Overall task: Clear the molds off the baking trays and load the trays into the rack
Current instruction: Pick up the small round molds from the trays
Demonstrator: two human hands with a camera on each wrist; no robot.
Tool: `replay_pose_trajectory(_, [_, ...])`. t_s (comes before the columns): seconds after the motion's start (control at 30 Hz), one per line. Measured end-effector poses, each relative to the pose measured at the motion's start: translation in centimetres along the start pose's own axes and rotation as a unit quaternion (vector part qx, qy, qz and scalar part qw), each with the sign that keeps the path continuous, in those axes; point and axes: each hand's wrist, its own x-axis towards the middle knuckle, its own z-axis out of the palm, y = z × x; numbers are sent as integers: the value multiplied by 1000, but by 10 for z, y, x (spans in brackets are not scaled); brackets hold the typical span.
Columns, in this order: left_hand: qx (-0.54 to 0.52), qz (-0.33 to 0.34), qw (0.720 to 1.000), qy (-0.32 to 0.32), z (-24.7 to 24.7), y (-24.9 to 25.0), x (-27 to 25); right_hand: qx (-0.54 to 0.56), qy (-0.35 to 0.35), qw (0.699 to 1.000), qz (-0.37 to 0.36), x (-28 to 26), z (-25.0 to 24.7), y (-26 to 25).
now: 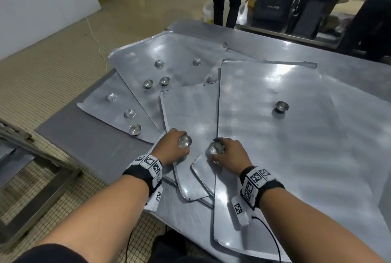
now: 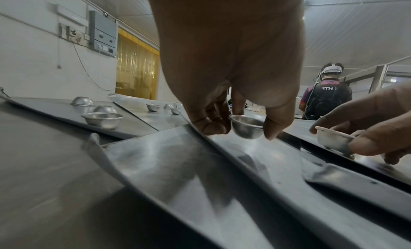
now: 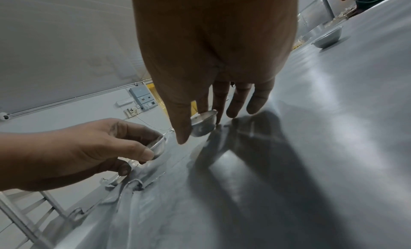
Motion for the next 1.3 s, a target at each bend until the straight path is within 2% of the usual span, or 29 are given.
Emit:
replay_pose_trajectory(0.13, [-30, 10, 999, 24, -24, -30, -2, -1, 11, 1000, -1, 14, 15, -28])
replay_pose_trajectory(0.37, [-43, -27, 998, 26, -58, -105, -9, -17, -6, 1000, -1, 50, 51, -87])
replay_pose_trajectory(0.67, [-28, -72, 996, 35, -84, -176, -32, -77, -64, 992, -73, 75, 104, -148])
replay_pose_trajectory(1.03, [-7, -106, 993, 41, -94, -209, -51, -213, -99, 963, -133, 82, 149, -178])
replay_pose_trajectory(1.3, [-11, -98, 995, 36, -95, -216, -51, -225, -110, 958, -137, 82, 162, -179])
